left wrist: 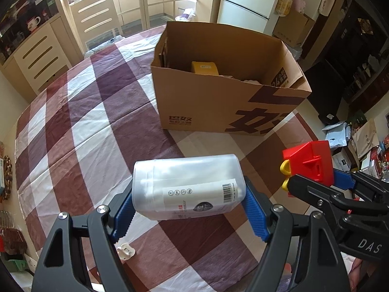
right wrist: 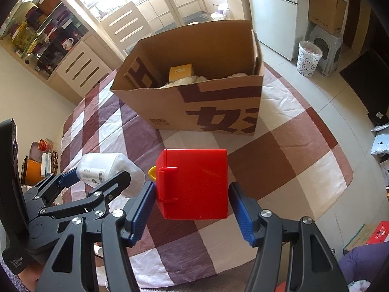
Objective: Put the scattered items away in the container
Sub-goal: 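Carry the swab tub with left gripper while right gripper carries the red box, then release the swab tub into the box with left gripper while right releases the red box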
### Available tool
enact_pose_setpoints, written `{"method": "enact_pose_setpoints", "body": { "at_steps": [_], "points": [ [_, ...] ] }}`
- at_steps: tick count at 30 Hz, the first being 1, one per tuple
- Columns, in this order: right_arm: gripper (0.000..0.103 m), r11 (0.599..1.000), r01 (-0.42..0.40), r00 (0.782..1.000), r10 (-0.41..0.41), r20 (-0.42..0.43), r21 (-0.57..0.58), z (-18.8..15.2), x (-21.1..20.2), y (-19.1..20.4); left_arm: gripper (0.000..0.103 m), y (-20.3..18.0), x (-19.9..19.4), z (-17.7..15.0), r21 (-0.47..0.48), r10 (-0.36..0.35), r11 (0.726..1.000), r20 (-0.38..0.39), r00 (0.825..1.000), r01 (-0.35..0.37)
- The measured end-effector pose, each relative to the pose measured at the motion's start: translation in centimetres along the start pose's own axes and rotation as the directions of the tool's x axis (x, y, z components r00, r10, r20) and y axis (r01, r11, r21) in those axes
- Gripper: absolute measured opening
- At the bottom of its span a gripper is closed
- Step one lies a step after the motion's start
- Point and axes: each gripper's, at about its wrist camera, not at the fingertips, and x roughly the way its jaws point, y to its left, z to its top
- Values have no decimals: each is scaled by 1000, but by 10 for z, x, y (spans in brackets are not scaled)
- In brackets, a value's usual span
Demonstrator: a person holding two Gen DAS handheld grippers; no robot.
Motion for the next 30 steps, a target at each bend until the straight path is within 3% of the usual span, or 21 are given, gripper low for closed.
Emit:
{"method": "enact_pose_setpoints", "body": {
  "at_steps": [21, 30],
  "points": [
    [63, 999, 20, 1000, -20, 1, 25, 35, 8, -38, 80, -33, 27, 43, 40, -25, 999, -21, 999, 26],
    [63, 1000, 0, 1000, 0, 24, 19, 51, -3, -44, 80, -39, 20, 61, 43, -41, 998, -7, 999, 42]
  ]
}}
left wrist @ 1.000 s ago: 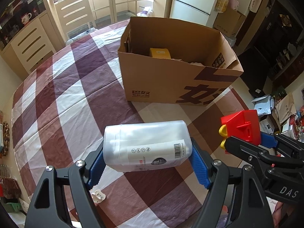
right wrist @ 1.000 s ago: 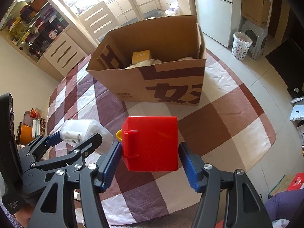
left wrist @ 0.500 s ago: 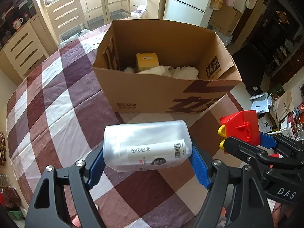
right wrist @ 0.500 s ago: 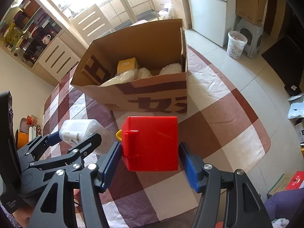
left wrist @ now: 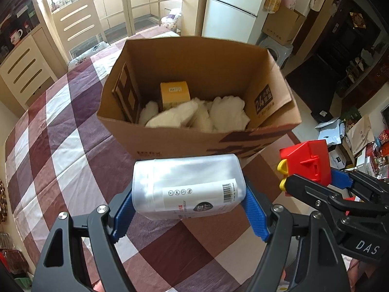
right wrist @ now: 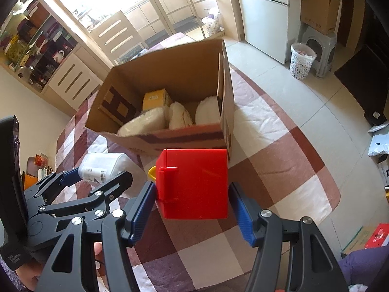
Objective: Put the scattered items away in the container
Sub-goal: 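Release the swab tub into the box with left gripper while right releases the red box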
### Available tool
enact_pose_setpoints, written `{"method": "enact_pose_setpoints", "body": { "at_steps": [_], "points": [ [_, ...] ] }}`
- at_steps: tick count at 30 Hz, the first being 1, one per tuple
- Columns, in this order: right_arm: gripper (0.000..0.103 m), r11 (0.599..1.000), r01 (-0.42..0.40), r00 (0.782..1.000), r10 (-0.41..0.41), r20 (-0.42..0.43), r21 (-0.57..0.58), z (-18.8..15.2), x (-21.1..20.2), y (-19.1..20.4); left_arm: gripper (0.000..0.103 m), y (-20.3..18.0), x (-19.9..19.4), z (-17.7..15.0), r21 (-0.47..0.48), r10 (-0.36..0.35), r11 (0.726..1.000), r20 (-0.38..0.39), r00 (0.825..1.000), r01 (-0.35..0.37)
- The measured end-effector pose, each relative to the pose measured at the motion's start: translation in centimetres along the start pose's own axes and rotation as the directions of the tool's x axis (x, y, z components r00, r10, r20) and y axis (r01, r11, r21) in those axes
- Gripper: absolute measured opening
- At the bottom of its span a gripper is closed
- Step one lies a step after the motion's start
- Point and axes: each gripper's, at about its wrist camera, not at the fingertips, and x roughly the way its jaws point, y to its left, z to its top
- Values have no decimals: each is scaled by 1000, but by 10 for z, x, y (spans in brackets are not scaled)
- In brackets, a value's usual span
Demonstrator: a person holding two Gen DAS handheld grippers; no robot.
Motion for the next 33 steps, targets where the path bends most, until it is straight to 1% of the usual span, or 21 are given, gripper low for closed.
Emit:
{"method": "enact_pose_setpoints", "body": {
  "at_steps": [8, 16, 20, 23, 25, 26, 31, 32, 33],
  "points": [
    [63, 999, -34, 998, 35, 57, -33, 28, -17, 10, 80, 6, -20, 30, -12, -7, 1000, 56, 998, 8],
    [63, 997, -56, 991, 63, 120, -61, 73, -25, 23, 80, 23, -34, 74, -51, -19, 998, 111, 994, 24],
    [63, 996, -61, 987, 71, 146, -72, 94, -26, 29, 80, 32, -36, 95, -69, -24, 997, 122, 992, 33],
    [63, 996, -58, 988, 68, 141, -74, 112, -17, 32, 80, 41, -24, 110, -84, -46, 995, 93, 995, 54],
    [63, 996, -59, 990, 67, 123, -68, 119, -5, 32, 80, 49, -8, 116, -111, -78, 990, 58, 995, 84],
    [63, 996, -54, 992, 61, 111, -68, 122, 2, 33, 80, 54, 3, 119, -124, -85, 988, 32, 996, 88],
    [63, 997, -42, 998, 45, 42, -70, 123, 34, 33, 80, 63, 35, 115, -150, -71, 986, -30, 997, 66],
    [63, 997, -40, 999, 42, 30, -68, 123, 39, 32, 80, 64, 40, 113, -153, -73, 986, -38, 997, 66],
    [63, 997, -39, 999, 41, 19, -69, 122, 43, 31, 80, 64, 41, 111, -143, -57, 988, -31, 998, 52]
  ]
}}
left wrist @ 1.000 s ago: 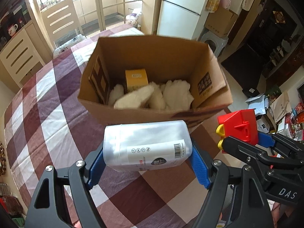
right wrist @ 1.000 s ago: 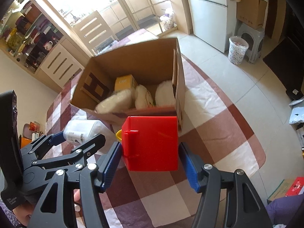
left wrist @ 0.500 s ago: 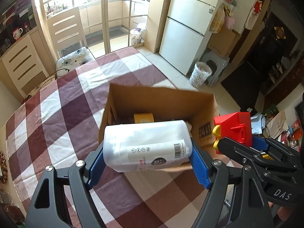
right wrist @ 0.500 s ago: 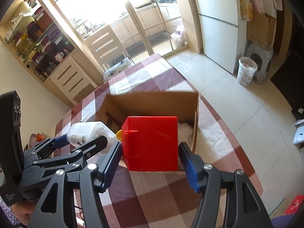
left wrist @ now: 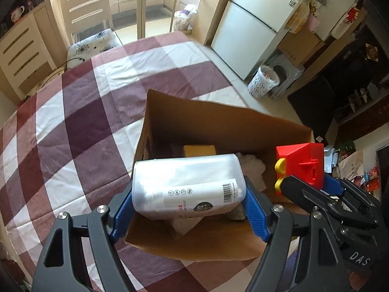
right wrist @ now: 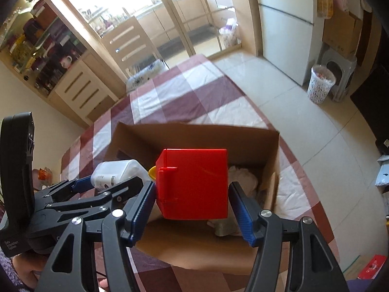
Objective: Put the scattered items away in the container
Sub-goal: 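Release the swab tub into the box with left gripper while right releases the red box, then withdraw both grippers from the box toward the white tube and pink roller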
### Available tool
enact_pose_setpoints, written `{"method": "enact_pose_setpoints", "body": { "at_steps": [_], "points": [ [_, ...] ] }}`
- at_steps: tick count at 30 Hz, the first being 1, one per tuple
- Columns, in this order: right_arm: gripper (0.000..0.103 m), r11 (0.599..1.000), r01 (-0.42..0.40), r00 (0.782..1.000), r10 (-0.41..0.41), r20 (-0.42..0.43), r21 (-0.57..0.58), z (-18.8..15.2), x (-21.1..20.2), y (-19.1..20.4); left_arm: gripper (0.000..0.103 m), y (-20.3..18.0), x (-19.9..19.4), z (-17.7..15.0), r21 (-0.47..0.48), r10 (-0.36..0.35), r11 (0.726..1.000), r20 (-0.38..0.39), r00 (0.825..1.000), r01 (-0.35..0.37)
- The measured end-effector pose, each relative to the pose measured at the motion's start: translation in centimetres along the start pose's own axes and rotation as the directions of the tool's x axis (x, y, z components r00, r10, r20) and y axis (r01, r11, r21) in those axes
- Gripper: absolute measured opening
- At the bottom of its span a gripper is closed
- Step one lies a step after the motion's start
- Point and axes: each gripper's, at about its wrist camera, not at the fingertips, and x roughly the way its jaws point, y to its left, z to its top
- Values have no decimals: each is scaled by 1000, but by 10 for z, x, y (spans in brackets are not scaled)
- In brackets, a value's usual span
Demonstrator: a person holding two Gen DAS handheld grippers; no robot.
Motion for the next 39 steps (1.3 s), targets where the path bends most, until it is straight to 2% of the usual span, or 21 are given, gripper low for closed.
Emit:
{"method": "enact_pose_setpoints", "body": {
  "at_steps": [2, 13, 19, 22, 26, 27, 30, 33, 37, 39],
  "points": [
    [63, 1000, 5, 1000, -5, -8, 2, -3, 4, -1, 80, -2, -1, -1, 25, 28, 999, 11, 1000, -28],
    [64, 1000, 24, 999, -24, -33, 11, -2, 11, -5, 80, -8, 2, 3, 53, 66, 996, 15, 998, -67],
    [64, 999, 32, 998, -30, -47, 29, 0, 8, -9, 86, -7, -4, 1, 42, 56, 997, 25, 998, -57],
    [64, 999, 33, 999, -32, -36, 26, 1, -2, -8, 87, -6, -17, -2, 29, 54, 998, 59, 997, -56],
    [64, 998, -43, 999, 43, 2, 35, -3, -23, -6, 94, 2, -51, -12, -3, 52, 999, 143, 988, -53],
    [64, 996, -81, 997, 81, 16, 35, -6, -30, -3, 94, 8, -65, -18, -22, 43, 999, 173, 984, -39],
    [64, 993, -114, 993, 112, 44, 29, -17, -44, 6, 98, 29, -96, -40, -84, 30, 996, 234, 972, -10],
    [64, 984, -174, 982, 176, 67, -42, -37, -54, 27, 101, 59, -122, -70, -168, 56, 986, 264, 963, -11],
    [64, 964, -217, 976, 219, -2, -153, -72, -47, 66, 102, 107, -144, -129, -294, 40, 955, 281, 959, 47],
    [64, 954, -274, 962, 273, -25, -124, -90, -39, 78, 102, 131, -146, -162, -350, 17, 934, 254, 967, 75]
  ]
}}
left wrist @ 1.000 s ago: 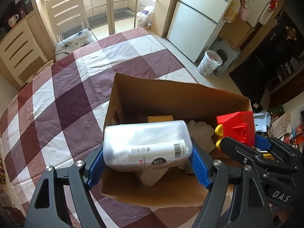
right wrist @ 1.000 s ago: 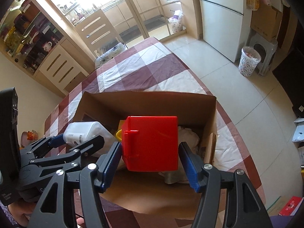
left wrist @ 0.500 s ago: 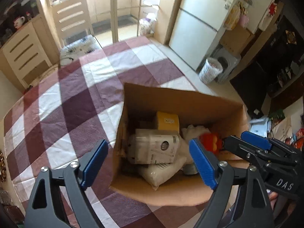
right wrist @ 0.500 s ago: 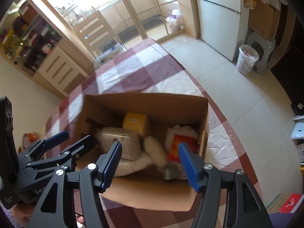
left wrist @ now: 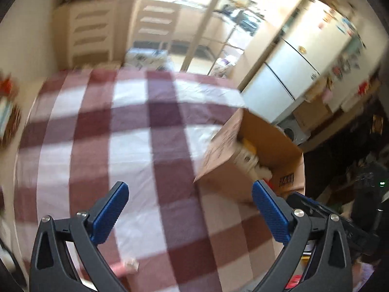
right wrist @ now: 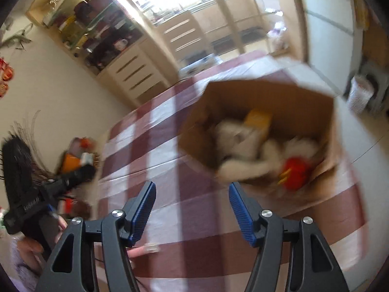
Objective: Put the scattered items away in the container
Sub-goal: 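Withdraw both grippers from the box toward the white tube and pink roller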
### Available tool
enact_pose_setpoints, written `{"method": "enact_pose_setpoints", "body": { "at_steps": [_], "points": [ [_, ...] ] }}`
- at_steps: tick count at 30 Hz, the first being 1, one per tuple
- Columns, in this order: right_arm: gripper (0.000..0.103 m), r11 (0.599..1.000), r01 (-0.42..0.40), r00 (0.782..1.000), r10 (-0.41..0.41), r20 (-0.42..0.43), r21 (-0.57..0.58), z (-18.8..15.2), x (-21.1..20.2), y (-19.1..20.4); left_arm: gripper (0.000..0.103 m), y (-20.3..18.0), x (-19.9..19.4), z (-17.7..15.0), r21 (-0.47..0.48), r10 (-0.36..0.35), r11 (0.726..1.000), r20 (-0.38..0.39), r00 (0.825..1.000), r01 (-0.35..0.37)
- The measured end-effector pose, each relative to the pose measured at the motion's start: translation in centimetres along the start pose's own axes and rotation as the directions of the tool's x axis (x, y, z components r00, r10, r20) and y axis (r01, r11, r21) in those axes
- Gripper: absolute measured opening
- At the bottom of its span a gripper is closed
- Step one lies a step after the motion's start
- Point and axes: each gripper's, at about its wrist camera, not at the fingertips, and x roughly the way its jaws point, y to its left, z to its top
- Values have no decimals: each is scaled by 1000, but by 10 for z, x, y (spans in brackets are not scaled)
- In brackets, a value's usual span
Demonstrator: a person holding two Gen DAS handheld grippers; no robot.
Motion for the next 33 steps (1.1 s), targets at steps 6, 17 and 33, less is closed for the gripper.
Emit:
{"method": "enact_pose_setpoints", "body": {
  "at_steps": [6, 17, 33],
  "points": [
    [64, 999, -6, 980, 0, -197, -33, -42, 59, 42, 102, 84, -30, -67, -89, 197, 976, -50, 979, -200],
    [64, 938, 63, 938, -172, -300, -341, -94, 124, 138, 102, 196, -82, -163, -264, 312, 907, -106, 944, -329],
    [64, 951, 164, 857, -269, -440, -262, -163, 172, 149, 102, 235, -42, -204, -350, 260, 876, -241, 935, -333]
  ]
}}
